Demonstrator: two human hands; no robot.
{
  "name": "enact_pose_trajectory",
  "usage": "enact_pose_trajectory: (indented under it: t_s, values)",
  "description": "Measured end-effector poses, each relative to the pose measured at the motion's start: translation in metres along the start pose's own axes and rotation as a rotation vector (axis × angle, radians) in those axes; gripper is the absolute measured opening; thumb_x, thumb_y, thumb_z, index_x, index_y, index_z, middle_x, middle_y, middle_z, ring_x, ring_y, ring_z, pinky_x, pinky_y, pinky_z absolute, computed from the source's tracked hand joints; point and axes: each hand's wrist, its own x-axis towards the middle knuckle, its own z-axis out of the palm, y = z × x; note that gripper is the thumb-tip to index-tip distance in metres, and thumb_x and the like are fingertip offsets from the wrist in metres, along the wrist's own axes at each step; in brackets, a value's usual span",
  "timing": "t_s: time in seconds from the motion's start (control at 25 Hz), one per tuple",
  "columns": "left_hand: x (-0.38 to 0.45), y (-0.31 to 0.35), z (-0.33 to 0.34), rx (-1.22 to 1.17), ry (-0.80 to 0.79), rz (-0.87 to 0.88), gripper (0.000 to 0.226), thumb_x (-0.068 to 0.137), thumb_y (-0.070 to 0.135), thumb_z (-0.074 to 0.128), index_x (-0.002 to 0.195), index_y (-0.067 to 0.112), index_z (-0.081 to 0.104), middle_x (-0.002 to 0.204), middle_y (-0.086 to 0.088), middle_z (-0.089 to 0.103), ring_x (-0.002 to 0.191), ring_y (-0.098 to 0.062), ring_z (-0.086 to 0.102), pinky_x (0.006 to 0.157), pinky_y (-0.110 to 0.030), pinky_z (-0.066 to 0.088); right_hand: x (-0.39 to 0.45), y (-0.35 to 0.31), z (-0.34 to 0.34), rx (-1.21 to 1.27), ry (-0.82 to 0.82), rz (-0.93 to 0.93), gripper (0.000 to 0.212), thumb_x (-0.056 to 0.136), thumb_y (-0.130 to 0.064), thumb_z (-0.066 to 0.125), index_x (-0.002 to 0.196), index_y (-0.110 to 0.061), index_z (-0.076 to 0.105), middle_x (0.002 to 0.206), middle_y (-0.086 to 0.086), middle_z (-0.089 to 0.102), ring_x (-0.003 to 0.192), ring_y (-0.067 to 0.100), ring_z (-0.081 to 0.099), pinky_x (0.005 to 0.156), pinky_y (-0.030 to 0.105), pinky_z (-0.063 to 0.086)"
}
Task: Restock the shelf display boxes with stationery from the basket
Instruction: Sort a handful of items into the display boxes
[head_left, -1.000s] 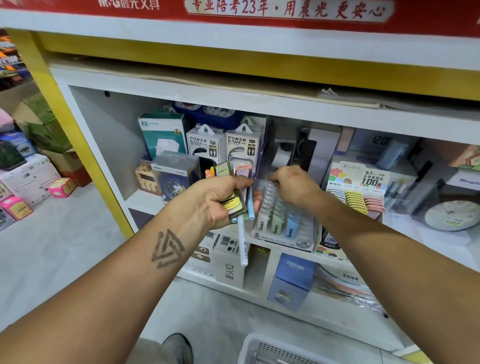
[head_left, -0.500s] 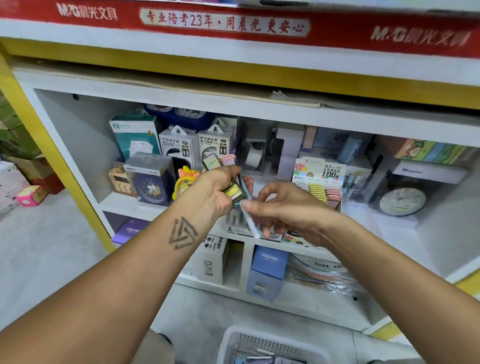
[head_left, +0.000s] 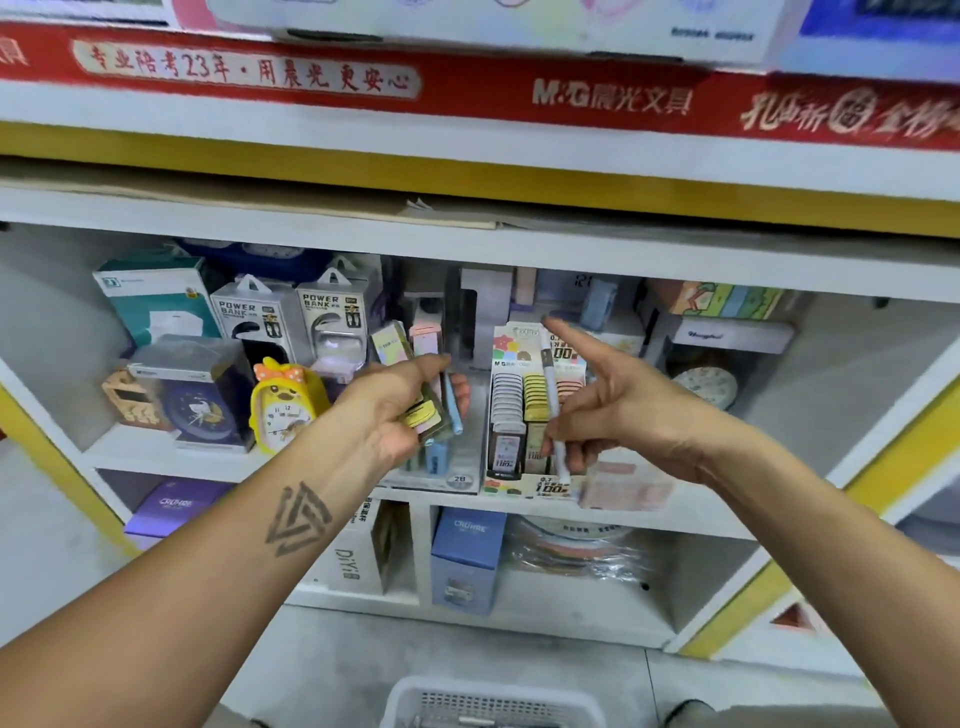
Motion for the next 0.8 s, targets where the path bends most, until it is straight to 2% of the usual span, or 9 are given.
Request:
enact_pose_trajectory:
  t_s: [0.08, 0.16, 0.28, 0.36, 0.44, 0.56, 0.64, 0.72, 0.8]
  values:
    - [-0.002, -0.006, 0.007, 0.02, -0.005, 0.017, 0.007, 0.094, 0.007, 0.062, 0.095, 0.0, 0.062, 0.076, -0.018, 0.069, 0.051, -0.021, 0.069, 0.046, -0.032, 0.057, -0.005, 0.0, -0.007, 0.005, 0.004, -0.001, 0.104, 0.081, 0.011, 0.073, 0.152, -0.047, 0.023, 0.085, 0.032, 0.071, 0.06, 0.033, 0.067, 0.056, 0.034, 0.055]
    - [-0.004, -0.011, 0.012, 0.055, 0.001, 0.04, 0.012, 0.091, 0.006, 0.066, 0.1, -0.002, 0.063, 0.074, -0.02, 0.072, 0.054, -0.023, 0.071, 0.046, -0.033, 0.057, -0.007, 0.0, -0.011, -0.006, 0.051, -0.019, 0.096, 0.079, 0.013, 0.073, 0.146, -0.041, 0.031, 0.082, 0.031, 0.071, 0.058, 0.034, 0.068, 0.053, 0.032, 0.055]
    - [-0.009, -0.016, 0.018, 0.089, -0.024, 0.042, 0.012, 0.091, 0.006, 0.066, 0.098, -0.004, 0.064, 0.072, -0.02, 0.072, 0.054, -0.023, 0.071, 0.046, -0.033, 0.058, 0.002, 0.001, -0.017, -0.148, 0.312, -0.076, 0.065, 0.081, 0.005, 0.077, 0.131, -0.021, 0.044, 0.071, 0.019, 0.073, 0.058, 0.03, 0.071, 0.055, 0.036, 0.059]
    - [-0.011, -0.018, 0.02, 0.103, -0.028, 0.046, 0.009, 0.09, 0.005, 0.067, 0.093, -0.004, 0.065, 0.071, -0.019, 0.072, 0.054, -0.024, 0.071, 0.046, -0.033, 0.057, 0.011, 0.0, -0.021, -0.269, 0.473, -0.116, 0.045, 0.086, -0.004, 0.076, 0.116, -0.024, 0.051, 0.068, 0.01, 0.073, 0.06, 0.025, 0.073, 0.065, 0.045, 0.063]
    - [-0.011, -0.02, 0.021, 0.11, -0.029, 0.047, 0.008, 0.09, 0.005, 0.067, 0.093, -0.003, 0.066, 0.07, -0.019, 0.072, 0.054, -0.023, 0.071, 0.045, -0.032, 0.056, 0.015, 0.004, -0.028, -0.373, 0.582, -0.163, 0.033, 0.089, -0.012, 0.074, 0.104, -0.032, 0.053, 0.07, 0.004, 0.072, 0.067, 0.021, 0.073, 0.072, 0.048, 0.062]
    - [-0.009, -0.023, 0.021, 0.121, -0.052, 0.043, 0.015, 0.09, 0.005, 0.068, 0.101, -0.004, 0.067, 0.077, -0.021, 0.073, 0.057, -0.025, 0.072, 0.047, -0.033, 0.057, 0.012, 0.018, -0.039, -0.525, 0.761, -0.258, 0.017, 0.092, -0.018, 0.071, 0.099, -0.027, 0.059, 0.079, 0.0, 0.068, 0.077, 0.02, 0.07, 0.075, 0.046, 0.06]
    - [-0.006, -0.026, 0.023, 0.118, -0.064, 0.034, 0.02, 0.09, 0.006, 0.068, 0.107, -0.004, 0.066, 0.083, -0.022, 0.073, 0.061, -0.026, 0.072, 0.05, -0.034, 0.058, 0.011, 0.024, -0.048, -0.583, 0.805, -0.283, 0.009, 0.093, -0.018, 0.069, 0.096, -0.022, 0.061, 0.082, 0.001, 0.07, 0.079, 0.022, 0.071, 0.076, 0.045, 0.059]
    - [-0.003, -0.028, 0.025, 0.125, -0.094, 0.025, 0.022, 0.09, 0.006, 0.068, 0.109, -0.004, 0.066, 0.085, -0.023, 0.073, 0.063, -0.026, 0.072, 0.052, -0.036, 0.059, 0.011, 0.024, -0.058, -0.519, 0.835, -0.306, 0.011, 0.093, -0.013, 0.067, 0.09, -0.022, 0.061, 0.078, -0.001, 0.072, 0.076, 0.022, 0.073, 0.074, 0.041, 0.06]
    - [-0.001, -0.03, 0.029, 0.142, -0.119, 0.027, 0.023, 0.09, 0.007, 0.068, 0.109, -0.004, 0.066, 0.084, -0.023, 0.074, 0.062, -0.027, 0.072, 0.053, -0.036, 0.059, 0.012, 0.023, -0.069, -0.374, 0.949, -0.354, 0.012, 0.09, -0.01, 0.065, 0.082, -0.019, 0.064, 0.071, -0.002, 0.071, 0.07, 0.023, 0.073, 0.07, 0.042, 0.061]
